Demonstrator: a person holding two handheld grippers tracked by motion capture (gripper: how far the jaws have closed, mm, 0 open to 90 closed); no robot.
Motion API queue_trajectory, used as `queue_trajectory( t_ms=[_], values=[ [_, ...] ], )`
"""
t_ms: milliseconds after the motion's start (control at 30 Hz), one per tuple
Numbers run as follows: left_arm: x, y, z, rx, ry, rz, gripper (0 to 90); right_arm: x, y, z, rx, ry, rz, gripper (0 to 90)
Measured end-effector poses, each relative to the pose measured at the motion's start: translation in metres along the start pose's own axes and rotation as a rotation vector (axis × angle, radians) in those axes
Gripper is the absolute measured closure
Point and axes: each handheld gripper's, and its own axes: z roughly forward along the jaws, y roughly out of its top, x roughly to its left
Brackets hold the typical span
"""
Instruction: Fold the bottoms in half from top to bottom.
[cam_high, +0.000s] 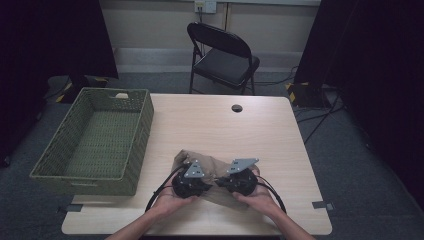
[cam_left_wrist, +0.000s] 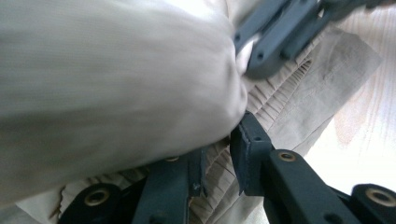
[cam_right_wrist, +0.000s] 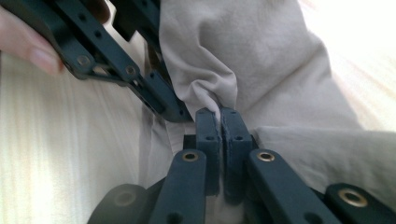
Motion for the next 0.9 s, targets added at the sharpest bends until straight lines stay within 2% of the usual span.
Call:
queue_trajectory(
  t_ms=[67,133,200,233,333,367,400,433,467,567,600,633,667,733,767,800,833,900],
  values=[
    [-0.002,0.0,-0.003,0.01,-0.016,-0.027,71.0,0.0,-0.001,0.0,0.0,0.002,0.004,87.5],
    [-0.006,0.0,-0.008,0.021,-0.027,-0.016,68.2,0.0,-0.001,0.001,0.007,-0.005,0.004,87.4],
    [-0.008,0.001,-0.016,0.012,-0.053,-0.028,67.5,0.003,-0.001,0.002,0.016,-0.022,-0.011,87.4],
    [-0.008,0.001,-0.016,0.012,-0.053,-0.028,67.4,0.004,-0.002,0.003,0.018,-0.026,-0.012,87.4],
    [-0.015,0.007,-0.032,-0.059,-0.113,-0.027,69.5,0.003,-0.002,0.003,0.015,-0.028,-0.004,87.3],
    [-0.015,0.007,-0.032,-0.059,-0.113,-0.027,69.5,0.003,-0.002,0.004,0.015,-0.027,-0.003,87.3],
    [-0.018,0.011,-0.037,-0.089,-0.126,-0.014,69.6,0.002,-0.002,0.004,0.014,-0.025,-0.002,87.2],
    [-0.018,0.011,-0.037,-0.089,-0.126,-0.014,69.7,0.002,-0.002,0.004,0.014,-0.025,-0.002,87.2],
    [-0.02,0.016,-0.043,-0.148,-0.142,-0.023,69.6,0.001,-0.002,0.004,0.009,-0.021,0.003,87.3],
    [-0.019,0.023,-0.047,-0.172,-0.133,-0.022,68.3,-0.001,-0.003,0.004,0.006,-0.013,0.009,87.3],
    [-0.014,0.029,-0.048,-0.19,-0.097,-0.049,67.7,-0.002,-0.004,0.004,0.001,-0.009,-0.008,87.3],
    [-0.014,0.029,-0.048,-0.19,-0.097,-0.049,67.5,-0.004,-0.004,0.004,-0.002,-0.006,-0.016,87.4],
    [-0.012,0.034,-0.049,-0.2,-0.091,-0.066,67.5,-0.004,-0.004,0.004,-0.002,-0.006,-0.016,87.4],
    [-0.013,0.05,-0.049,-0.214,-0.097,-0.05,65.9,-0.011,-0.006,0.003,-0.011,-0.002,-0.014,87.3],
    [-0.013,0.05,-0.049,-0.214,-0.097,-0.05,65.4,-0.011,-0.006,0.003,-0.011,-0.002,-0.014,87.3],
    [-0.006,0.057,-0.046,-0.217,-0.082,-0.052,65.0,-0.015,-0.007,0.001,-0.004,-0.003,-0.021,87.3],
    [0.0,0.059,-0.043,-0.21,-0.072,-0.073,64.9,-0.016,-0.008,0.0,-0.005,-0.001,-0.026,87.3],
    [0.014,0.063,-0.038,-0.206,-0.079,-0.108,64.2,-0.02,-0.01,-0.002,-0.011,0.011,-0.025,87.3]
  ],
)
